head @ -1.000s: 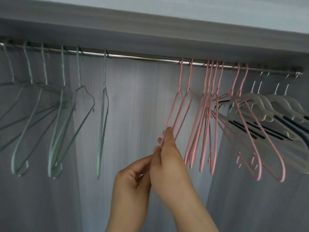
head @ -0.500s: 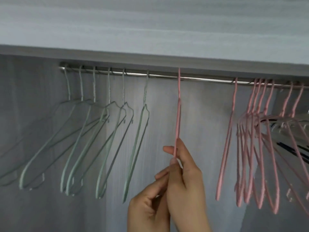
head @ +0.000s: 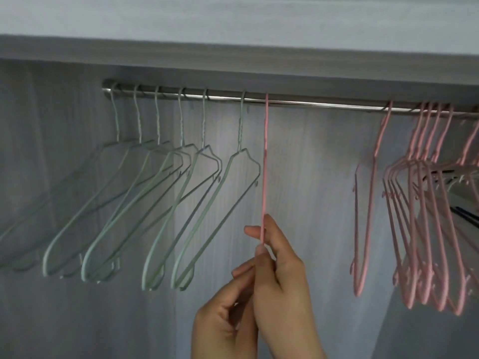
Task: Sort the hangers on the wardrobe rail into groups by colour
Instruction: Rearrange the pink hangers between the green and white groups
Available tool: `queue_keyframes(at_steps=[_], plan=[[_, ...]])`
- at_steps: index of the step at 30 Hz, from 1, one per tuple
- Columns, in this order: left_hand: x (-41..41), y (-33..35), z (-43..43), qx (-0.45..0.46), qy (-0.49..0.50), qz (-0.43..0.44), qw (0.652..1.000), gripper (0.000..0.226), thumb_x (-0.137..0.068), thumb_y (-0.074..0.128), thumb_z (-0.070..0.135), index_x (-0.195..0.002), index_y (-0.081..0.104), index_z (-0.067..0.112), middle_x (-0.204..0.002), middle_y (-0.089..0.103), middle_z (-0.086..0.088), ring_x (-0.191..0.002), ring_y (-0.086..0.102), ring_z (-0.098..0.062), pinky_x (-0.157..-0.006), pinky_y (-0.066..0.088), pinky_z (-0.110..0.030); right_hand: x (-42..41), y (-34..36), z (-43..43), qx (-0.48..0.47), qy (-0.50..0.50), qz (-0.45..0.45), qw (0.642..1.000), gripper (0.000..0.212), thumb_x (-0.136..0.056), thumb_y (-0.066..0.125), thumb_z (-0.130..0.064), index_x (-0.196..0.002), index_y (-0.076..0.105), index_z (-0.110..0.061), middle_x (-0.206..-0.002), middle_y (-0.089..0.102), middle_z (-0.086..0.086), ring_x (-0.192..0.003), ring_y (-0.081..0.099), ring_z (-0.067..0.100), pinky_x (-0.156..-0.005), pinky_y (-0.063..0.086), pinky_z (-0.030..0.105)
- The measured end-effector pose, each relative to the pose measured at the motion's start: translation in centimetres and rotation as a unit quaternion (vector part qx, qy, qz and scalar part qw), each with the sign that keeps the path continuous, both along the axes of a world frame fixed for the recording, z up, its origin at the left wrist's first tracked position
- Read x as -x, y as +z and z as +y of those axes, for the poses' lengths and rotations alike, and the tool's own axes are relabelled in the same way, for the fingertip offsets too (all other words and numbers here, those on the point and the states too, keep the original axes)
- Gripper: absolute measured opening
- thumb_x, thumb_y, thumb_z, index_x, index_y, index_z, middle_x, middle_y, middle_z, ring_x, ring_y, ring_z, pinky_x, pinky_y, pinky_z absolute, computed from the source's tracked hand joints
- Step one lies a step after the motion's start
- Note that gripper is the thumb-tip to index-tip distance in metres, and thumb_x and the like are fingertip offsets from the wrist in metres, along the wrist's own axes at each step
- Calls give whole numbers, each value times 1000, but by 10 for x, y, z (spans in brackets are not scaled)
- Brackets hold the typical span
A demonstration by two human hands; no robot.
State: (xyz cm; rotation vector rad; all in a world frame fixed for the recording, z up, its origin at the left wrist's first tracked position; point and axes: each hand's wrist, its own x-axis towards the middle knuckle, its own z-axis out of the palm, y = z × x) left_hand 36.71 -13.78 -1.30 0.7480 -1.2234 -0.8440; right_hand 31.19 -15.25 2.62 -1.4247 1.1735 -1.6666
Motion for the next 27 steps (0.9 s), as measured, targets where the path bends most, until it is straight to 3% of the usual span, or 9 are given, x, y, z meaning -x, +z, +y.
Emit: queue_keyframes(at_steps=[6,9,11,13,15,17,19,23,27], plan=[[-8,-6,-2,-1,5,22,1000,32,-66,59,11,-87,73,31,-88,74,15,-89,67,0,-71,46,-4,-6,-4,-7,0,1,25,1000,45,-96,36,-5,-127,39,-37,-110,59,-20,-50,58,-1,-60,49,10],[-6,-9,-1,-21,46,7,999,26,-64,70,39,-90,72,37,-91,73,18,-91,66,0,-77,51,-14,-6,-5,2,28,-35,120,992,42,-92,44,-33,-122,24,-54,-124,40,-33,-90,54,-20,-88,47,10],[-7,-14,-3,30,145,-27,989,44,-56,67,59,-98,66,45,-97,69,24,-94,63,5,-79,52,-15,5,4,19,117,-143,221,958,46,-79,41,-54,-121,25,-57,-134,32,-31,-116,33,-27,-93,32,-4],[-9,-17,-5,115,208,-118,964,62,-60,64,50,-120,50,44,-120,57,24,-108,53,9,-89,42,-7,36,20,33,216,-265,281,897,47,-75,42,-50,-122,42,-43,-135,39,-14,-119,30,-23,-90,20,-13],[-11,-21,-7,163,243,-159,943,72,-63,59,45,-131,38,34,-136,42,18,-121,42,6,-99,29,-3,71,37,47,218,-337,303,864,40,-78,39,-61,-117,44,-49,-135,45,-5,-122,37,-3,-103,23,-1],[-9,-17,-7,208,265,-176,925,66,-73,52,50,-133,33,31,-139,34,15,-126,36,1,-103,21,-3,99,44,52,151,-353,314,868,42,-70,31,-81,-106,45,-63,-126,56,3,-115,53,23,-102,40,35],[-1,-8,-3,262,277,-201,902,55,-83,37,55,-130,31,27,-141,28,14,-132,28,0,-106,16,-5,114,42,56,95,-361,314,873,44,-72,46,-66,-114,50,-54,-123,59,11,-104,59,33,-91,46,48],[18,4,7,355,247,-202,879,39,-87,37,43,-123,35,27,-145,20,34,-134,23,5,-109,18,-11,129,31,57,25,-357,297,885,53,-79,67,-23,-129,50,-22,-129,56,11,-102,58,23,-91,45,37],[32,12,19,376,161,-194,892,33,-85,42,24,-117,44,34,-132,42,29,-122,41,8,-102,27,-7,126,31,55,20,-377,303,875,41,-86,57,-24,-126,55,-14,-117,64,8,-87,59,16,-79,40,22]])
